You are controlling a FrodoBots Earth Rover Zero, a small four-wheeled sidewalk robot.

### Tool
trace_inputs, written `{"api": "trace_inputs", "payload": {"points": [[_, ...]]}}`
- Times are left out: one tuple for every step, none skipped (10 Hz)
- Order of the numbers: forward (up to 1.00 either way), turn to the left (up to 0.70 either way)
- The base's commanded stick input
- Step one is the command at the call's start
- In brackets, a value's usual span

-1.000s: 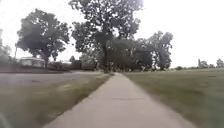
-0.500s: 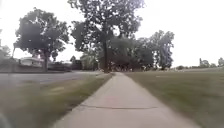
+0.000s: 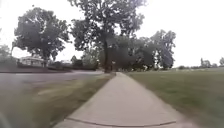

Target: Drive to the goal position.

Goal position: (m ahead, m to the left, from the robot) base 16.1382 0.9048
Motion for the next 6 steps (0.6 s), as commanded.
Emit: {"api": "trace_inputs", "payload": {"points": [[1.00, 0.00], [1.00, 0.00], [1.00, 0.00], [1.00, 0.00], [1.00, 0.00], [1.00, 0.00]]}}
